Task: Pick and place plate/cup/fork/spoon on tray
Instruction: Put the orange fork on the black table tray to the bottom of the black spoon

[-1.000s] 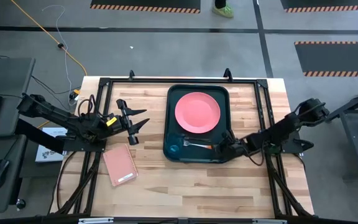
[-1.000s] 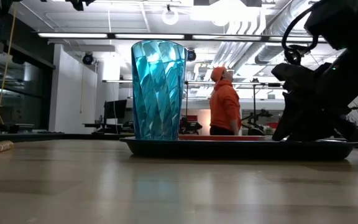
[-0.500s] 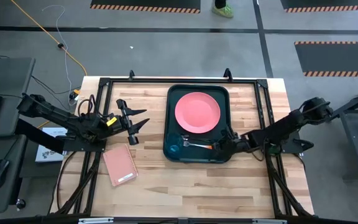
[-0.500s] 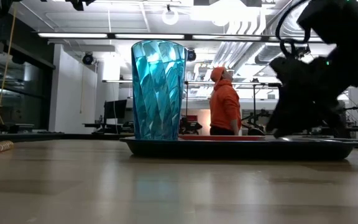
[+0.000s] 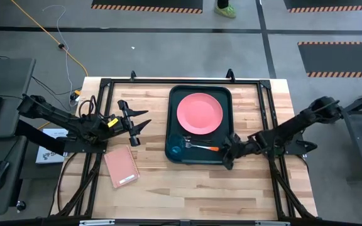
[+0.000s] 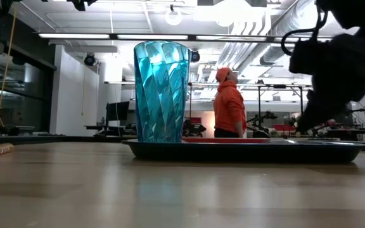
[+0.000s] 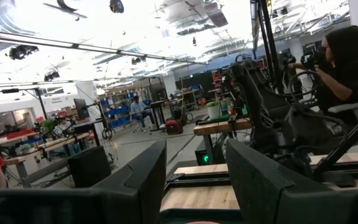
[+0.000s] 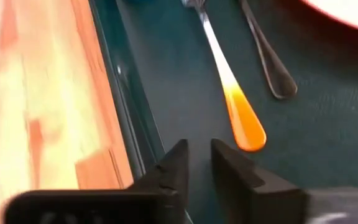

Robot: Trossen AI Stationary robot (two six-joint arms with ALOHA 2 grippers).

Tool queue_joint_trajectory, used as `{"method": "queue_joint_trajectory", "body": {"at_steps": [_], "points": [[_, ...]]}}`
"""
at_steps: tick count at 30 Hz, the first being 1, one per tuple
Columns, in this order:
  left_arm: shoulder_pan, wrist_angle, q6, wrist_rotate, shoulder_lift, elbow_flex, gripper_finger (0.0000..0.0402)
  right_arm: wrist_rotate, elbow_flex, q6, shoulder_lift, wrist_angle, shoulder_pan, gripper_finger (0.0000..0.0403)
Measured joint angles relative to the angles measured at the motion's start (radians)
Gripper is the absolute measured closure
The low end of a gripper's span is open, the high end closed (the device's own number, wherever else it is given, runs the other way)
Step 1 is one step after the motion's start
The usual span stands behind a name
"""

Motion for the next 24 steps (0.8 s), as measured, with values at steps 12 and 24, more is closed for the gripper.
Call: {"method": "queue_joint_trajectory", "body": {"at_steps": [12,24], "points": [[0.0,-0.001,0.0,0.0,0.0,0.0,0.0245,0.13,0.166,-0.098,0.07,-0.352,0.037,0.04],[0.0,-0.002,-0.002,0.0,0.0,0.0,0.0245,0.067,0.249,-0.167,0.245,-0.415,-0.008,0.0402]]}}
